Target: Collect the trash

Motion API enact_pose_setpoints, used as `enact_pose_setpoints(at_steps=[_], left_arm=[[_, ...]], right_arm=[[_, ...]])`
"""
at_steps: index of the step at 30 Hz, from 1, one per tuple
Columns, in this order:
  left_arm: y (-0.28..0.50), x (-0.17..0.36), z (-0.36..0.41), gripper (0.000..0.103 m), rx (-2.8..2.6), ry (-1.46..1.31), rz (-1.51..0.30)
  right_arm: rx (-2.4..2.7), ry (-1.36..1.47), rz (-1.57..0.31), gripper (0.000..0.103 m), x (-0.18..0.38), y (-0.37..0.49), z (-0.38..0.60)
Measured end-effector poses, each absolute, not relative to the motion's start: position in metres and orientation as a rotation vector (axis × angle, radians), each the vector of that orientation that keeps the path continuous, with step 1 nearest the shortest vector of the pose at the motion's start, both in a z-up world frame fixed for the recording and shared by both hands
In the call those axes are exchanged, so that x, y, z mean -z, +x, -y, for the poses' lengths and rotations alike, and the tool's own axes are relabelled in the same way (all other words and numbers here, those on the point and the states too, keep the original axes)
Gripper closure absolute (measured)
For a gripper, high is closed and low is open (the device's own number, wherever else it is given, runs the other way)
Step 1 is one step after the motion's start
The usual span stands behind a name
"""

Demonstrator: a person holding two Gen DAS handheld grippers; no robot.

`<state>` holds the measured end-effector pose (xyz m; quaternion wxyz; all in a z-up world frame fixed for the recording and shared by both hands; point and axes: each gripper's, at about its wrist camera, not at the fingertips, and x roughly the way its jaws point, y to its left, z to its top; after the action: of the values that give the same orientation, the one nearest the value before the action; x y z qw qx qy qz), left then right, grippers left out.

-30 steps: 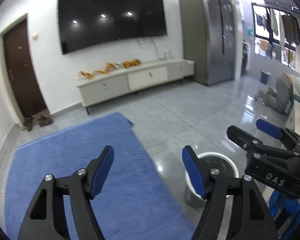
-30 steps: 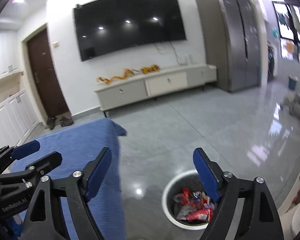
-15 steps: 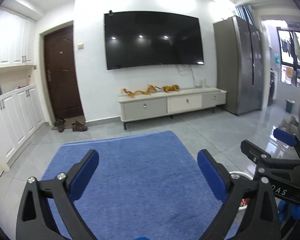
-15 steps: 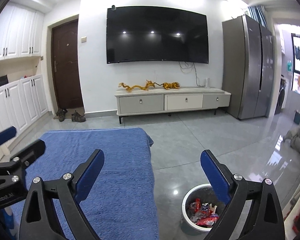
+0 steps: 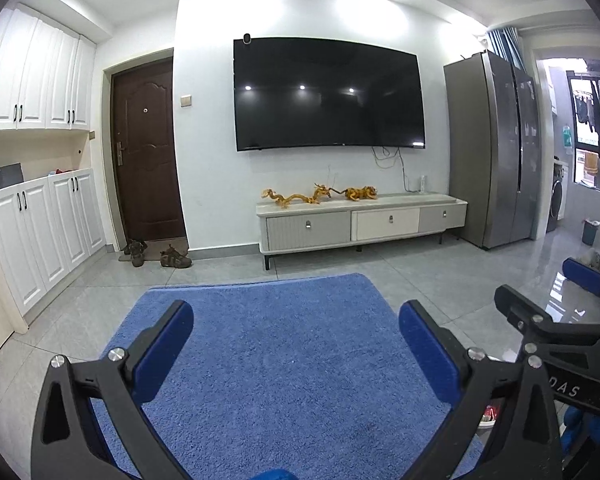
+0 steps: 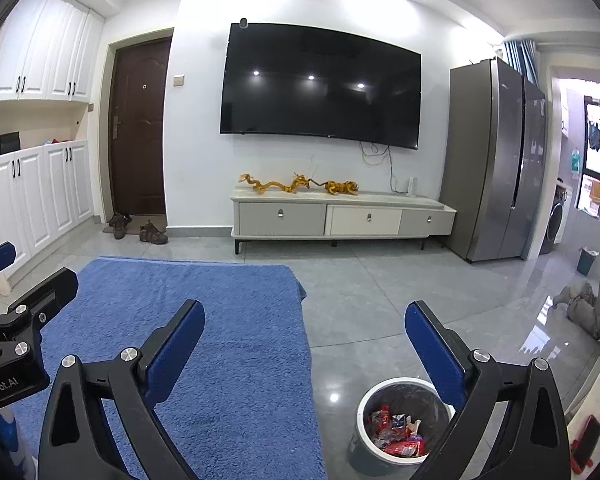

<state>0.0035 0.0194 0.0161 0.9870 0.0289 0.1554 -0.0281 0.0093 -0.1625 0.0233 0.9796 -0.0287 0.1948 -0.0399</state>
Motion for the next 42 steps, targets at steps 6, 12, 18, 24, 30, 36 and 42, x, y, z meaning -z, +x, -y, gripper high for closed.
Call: enact_pose_setpoints(at_steps=[6,12,18,24,30,36,42], left_arm=[[-0.003,-0.017,-0.027,0.000,0.052,0.043,-0.279],[-0.002,-0.014,-0.028,0.000,0.050,0.035,-0.277],[-0.002,-0.013,-0.029,0.000,0.054,0.037,-0.279],[0.001,-0.011,-0.031,0.000,0.060,0.033,-0.289],[0.002,-0.011,-0.031,0.000,0.060,0.031,-0.289],[0.001,-0.010,-0.030,0.000,0.064,0.036,-0.283],[0.001,-0.006,-0.029,0.000,0.062,0.037,-0.275]], right_arm=[[0.124,-0.075,-0.362,0.001,-0.028,0.001,0.161],[0.155,-0.081,-0.347,0.001,-0.030,-0.003,0.166],[0.164,-0.075,-0.349,0.001,-0.029,-0.004,0.172],[0.166,-0.074,-0.356,0.001,-0.026,-0.003,0.172],[0.171,-0.070,-0.361,0.001,-0.024,-0.005,0.171],[0.169,-0.068,-0.367,0.001,-0.025,-0.003,0.173],[0.170,-0.068,-0.370,0.001,-0.024,-0.003,0.173]])
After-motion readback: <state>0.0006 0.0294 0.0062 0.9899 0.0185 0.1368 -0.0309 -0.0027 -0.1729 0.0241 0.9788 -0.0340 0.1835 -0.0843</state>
